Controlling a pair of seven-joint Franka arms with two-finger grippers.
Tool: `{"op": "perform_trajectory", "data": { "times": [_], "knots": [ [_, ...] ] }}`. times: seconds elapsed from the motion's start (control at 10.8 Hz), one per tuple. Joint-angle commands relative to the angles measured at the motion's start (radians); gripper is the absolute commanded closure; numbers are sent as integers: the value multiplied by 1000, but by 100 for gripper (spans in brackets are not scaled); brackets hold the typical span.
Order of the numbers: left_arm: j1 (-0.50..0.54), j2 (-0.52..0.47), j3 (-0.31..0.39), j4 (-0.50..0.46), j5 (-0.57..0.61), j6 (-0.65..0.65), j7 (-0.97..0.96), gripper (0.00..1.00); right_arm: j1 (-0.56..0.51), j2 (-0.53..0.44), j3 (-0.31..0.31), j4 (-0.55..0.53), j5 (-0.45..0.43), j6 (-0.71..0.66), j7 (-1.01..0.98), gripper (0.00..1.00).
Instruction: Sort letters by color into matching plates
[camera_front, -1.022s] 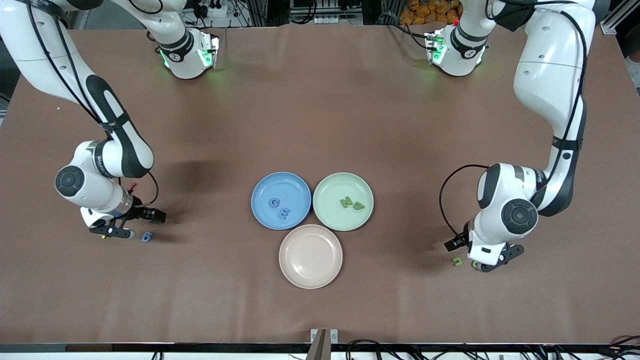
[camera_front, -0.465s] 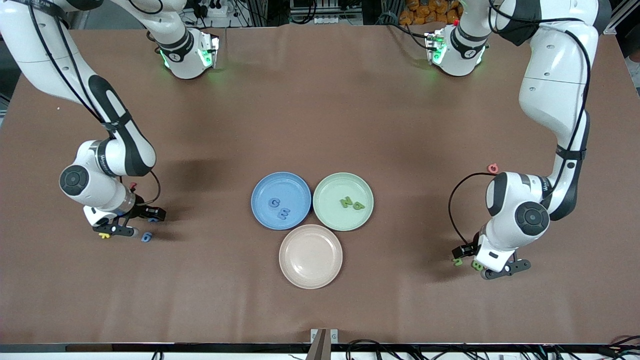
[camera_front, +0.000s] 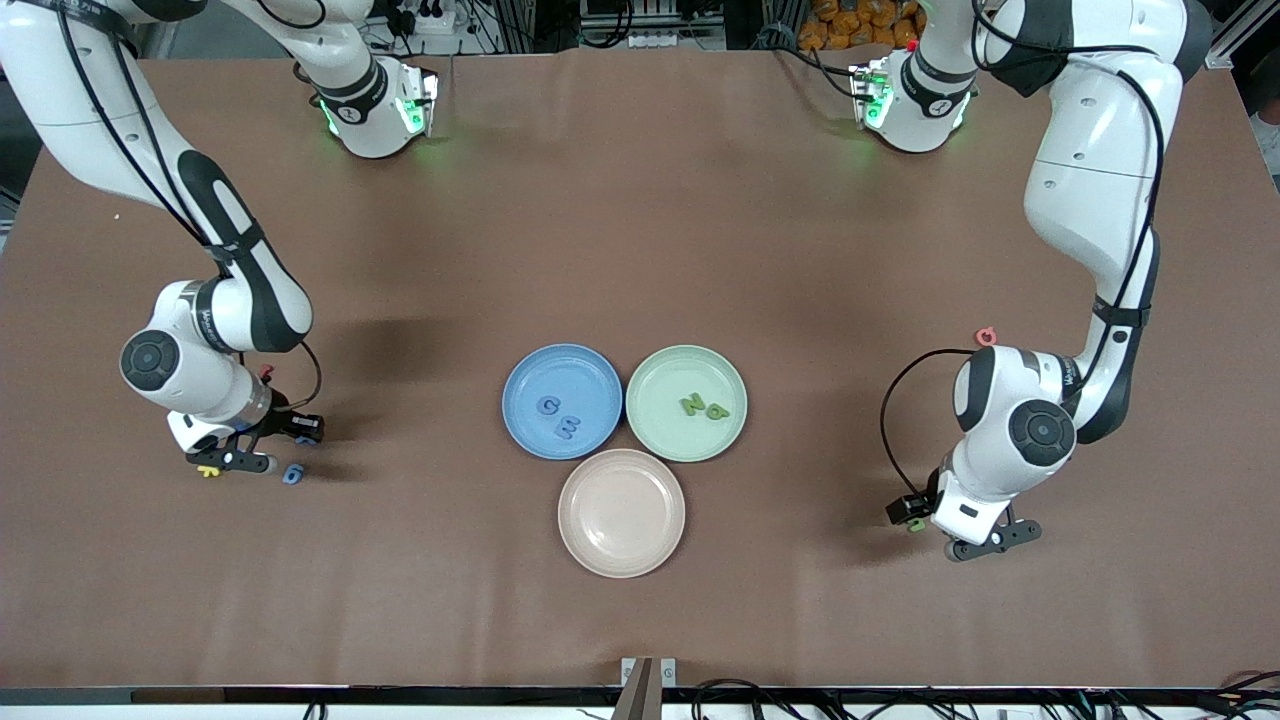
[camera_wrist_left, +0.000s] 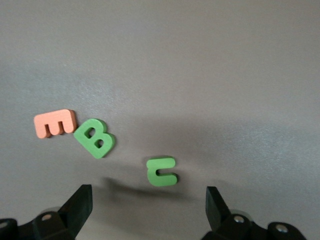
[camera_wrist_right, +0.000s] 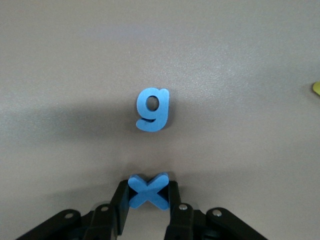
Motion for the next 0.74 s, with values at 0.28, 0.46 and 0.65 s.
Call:
{"op": "perform_trajectory", "data": {
  "times": [0.28, 0.46, 0.65],
  "knots": [
    [-6, 30, -3, 22, -15, -12, -12, 0, -12, 3, 16, 0, -23, 15, 0, 70],
    [-13, 65, -3, 73, -15, -13, 12, 0, -2, -15, 16, 3, -18, 14, 9, 71],
    [-17, 97, -3, 117, -15, -13, 31, 0, 16, -30, 19, 7, -8, -12, 29, 72]
  ]
}}
